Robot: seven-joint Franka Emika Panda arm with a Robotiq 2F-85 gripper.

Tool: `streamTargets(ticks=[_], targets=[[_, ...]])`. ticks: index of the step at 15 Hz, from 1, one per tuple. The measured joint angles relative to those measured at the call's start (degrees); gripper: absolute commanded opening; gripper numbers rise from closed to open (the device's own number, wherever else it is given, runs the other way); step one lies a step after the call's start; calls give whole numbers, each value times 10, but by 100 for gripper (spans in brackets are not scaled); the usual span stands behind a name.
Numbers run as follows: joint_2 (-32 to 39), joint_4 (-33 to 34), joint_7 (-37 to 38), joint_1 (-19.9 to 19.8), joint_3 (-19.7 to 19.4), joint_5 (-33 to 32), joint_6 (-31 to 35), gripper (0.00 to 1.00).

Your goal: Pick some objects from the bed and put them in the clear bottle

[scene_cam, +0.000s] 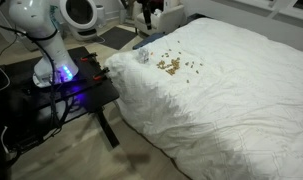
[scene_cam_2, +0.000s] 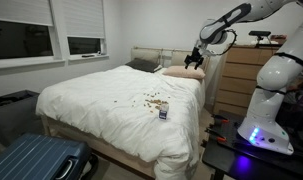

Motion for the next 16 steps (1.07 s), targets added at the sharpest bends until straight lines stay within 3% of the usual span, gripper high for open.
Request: streamTargets(ticks=[5,16], targets=[[133,74,21,10,0,26,60,100],[367,240,44,38,2,89,65,100]])
